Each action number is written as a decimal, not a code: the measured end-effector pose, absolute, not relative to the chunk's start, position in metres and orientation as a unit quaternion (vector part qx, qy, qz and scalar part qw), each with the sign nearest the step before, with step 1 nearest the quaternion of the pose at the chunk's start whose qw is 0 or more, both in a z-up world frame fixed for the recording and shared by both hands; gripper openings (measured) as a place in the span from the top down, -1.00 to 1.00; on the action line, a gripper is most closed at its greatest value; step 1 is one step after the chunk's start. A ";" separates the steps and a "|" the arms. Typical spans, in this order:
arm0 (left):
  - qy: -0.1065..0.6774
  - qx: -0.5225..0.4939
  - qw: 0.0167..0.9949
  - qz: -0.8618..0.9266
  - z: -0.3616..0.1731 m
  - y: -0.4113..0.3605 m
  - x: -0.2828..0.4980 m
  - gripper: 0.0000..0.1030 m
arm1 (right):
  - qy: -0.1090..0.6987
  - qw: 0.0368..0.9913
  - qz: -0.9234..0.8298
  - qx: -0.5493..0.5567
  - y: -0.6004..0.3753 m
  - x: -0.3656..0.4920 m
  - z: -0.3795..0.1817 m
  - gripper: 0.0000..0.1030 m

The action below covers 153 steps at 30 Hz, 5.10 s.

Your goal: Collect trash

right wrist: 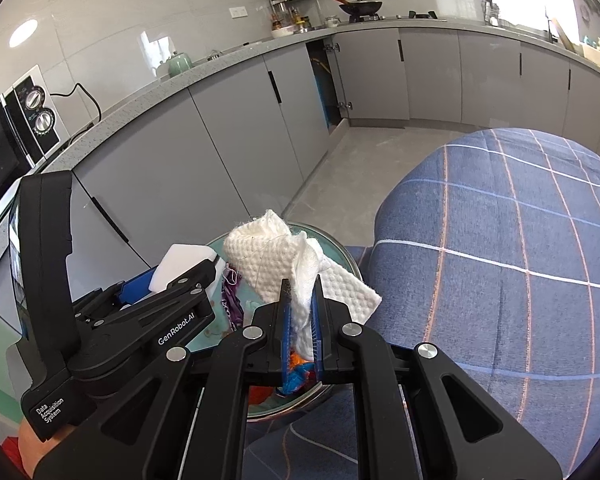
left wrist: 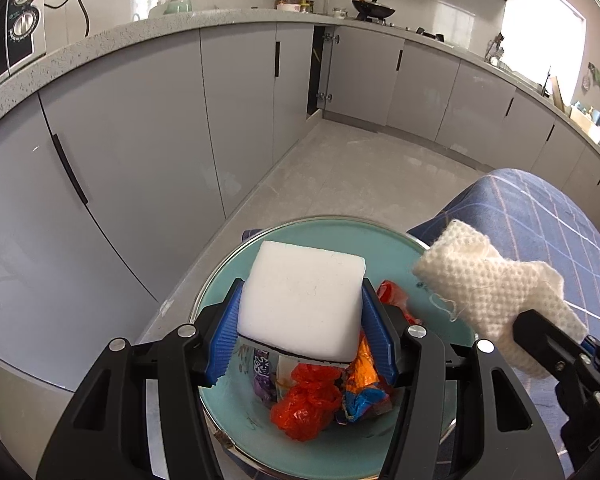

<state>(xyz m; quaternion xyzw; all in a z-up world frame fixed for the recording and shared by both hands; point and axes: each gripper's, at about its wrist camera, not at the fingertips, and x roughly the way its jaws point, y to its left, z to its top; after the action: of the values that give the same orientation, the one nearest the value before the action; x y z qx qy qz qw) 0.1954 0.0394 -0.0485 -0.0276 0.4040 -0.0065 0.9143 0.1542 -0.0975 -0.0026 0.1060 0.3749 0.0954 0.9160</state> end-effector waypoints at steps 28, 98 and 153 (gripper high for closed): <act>0.463 -0.012 0.886 0.023 -0.103 0.060 0.230 -0.09 | 0.442 0.887 0.090 0.098 -0.074 0.199 -0.059 0.77; 0.179 0.002 0.981 0.080 0.057 0.066 -0.039 -0.89 | 0.110 0.985 0.060 0.118 -0.113 -0.051 0.094 -0.91; 0.199 -0.004 0.976 0.092 0.053 0.074 -0.035 -0.89 | 0.131 0.983 0.055 0.119 -0.109 -0.053 0.089 -0.91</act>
<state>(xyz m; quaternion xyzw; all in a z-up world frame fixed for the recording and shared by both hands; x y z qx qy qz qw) -0.0348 0.0738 0.0525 -0.0036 0.1988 0.0924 0.9757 -0.0525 -0.1090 0.0885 0.1190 0.1307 0.0548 0.9827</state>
